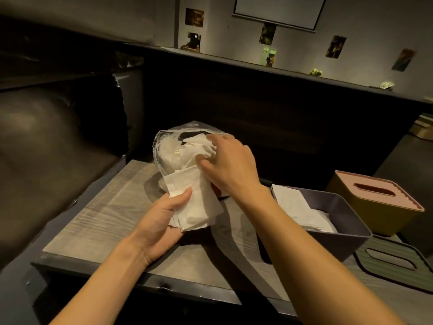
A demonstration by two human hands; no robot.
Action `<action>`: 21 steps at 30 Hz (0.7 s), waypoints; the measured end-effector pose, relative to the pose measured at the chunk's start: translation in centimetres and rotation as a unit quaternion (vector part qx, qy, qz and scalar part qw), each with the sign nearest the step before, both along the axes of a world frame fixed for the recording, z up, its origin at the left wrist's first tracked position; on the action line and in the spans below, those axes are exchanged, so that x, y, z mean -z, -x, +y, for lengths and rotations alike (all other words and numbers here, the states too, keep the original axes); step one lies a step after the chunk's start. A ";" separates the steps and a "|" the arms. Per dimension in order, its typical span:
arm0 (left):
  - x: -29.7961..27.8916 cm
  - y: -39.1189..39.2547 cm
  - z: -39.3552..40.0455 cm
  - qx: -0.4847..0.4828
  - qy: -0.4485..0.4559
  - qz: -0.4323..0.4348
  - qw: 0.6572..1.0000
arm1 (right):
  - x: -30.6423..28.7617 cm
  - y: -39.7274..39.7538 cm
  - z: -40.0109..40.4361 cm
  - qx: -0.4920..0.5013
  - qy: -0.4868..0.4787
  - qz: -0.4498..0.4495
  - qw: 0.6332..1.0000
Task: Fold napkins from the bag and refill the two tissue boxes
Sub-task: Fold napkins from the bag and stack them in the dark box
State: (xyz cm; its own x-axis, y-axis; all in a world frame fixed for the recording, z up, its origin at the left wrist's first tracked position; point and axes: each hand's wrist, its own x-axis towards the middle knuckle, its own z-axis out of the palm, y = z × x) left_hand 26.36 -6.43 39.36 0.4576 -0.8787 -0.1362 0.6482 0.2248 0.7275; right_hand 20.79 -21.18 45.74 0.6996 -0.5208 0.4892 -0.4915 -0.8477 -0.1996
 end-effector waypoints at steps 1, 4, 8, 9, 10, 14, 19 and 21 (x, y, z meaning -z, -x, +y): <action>0.0 0.0 0.0 0.001 0.000 0.002 1.000 | 0.0 -0.5 -0.4 0.003 0.016 0.007 1.000; -0.1 0.0 0.0 0.005 -0.009 0.002 1.000 | -0.2 -0.8 -1.2 0.012 0.086 0.012 0.996; 0.2 -0.3 -0.1 0.006 -0.015 0.016 1.000 | -1.4 -0.7 -1.6 0.028 0.141 0.016 0.989; 0.2 -0.4 -0.2 0.004 -0.015 0.020 1.000 | -1.7 -0.8 -1.6 0.025 0.139 0.016 0.990; 0.3 -0.4 -0.2 0.006 -0.012 0.021 1.000 | -1.9 -0.8 -1.6 0.017 0.131 0.013 0.991; 0.3 -0.3 -0.2 0.018 -0.008 0.019 1.000 | -2.4 -0.7 -1.7 -0.014 0.100 -0.076 0.992; 0.4 -0.5 -0.1 0.019 -0.017 0.026 0.999 | -3.1 -0.5 -2.1 -0.018 0.005 -0.192 0.981; 0.5 -0.5 -0.1 0.023 -0.018 0.019 0.999 | -3.5 -0.1 -2.1 -0.035 -0.074 -0.239 0.967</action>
